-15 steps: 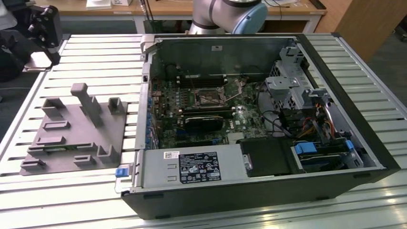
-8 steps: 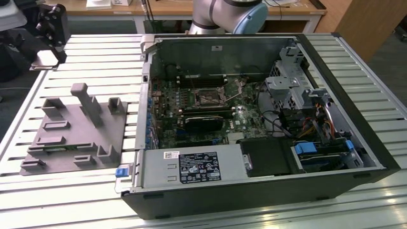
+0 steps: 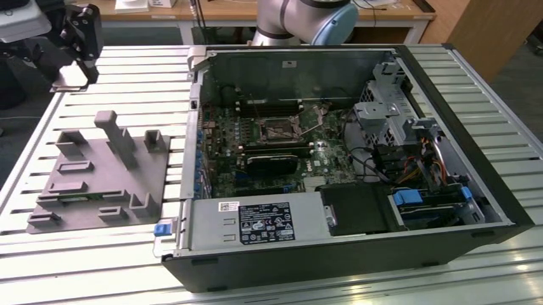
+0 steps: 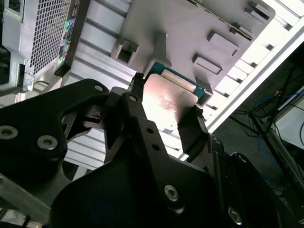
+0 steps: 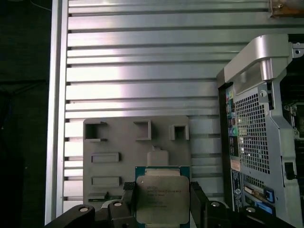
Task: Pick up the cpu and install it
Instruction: 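Pick up the cpu and move it towards the insertion slot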
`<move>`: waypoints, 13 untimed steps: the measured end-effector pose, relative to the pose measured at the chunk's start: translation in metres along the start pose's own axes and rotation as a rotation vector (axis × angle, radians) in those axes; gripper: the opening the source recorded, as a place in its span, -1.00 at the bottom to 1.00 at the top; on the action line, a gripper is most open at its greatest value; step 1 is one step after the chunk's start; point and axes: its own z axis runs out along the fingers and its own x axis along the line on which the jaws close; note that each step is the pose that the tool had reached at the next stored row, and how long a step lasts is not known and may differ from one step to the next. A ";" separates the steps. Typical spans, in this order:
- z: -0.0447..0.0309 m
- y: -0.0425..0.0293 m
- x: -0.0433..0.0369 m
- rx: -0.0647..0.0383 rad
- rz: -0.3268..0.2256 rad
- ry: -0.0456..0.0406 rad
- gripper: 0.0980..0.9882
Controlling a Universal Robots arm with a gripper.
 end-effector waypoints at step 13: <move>-0.0013 0.0009 -0.0169 -0.007 0.000 0.0003 0.00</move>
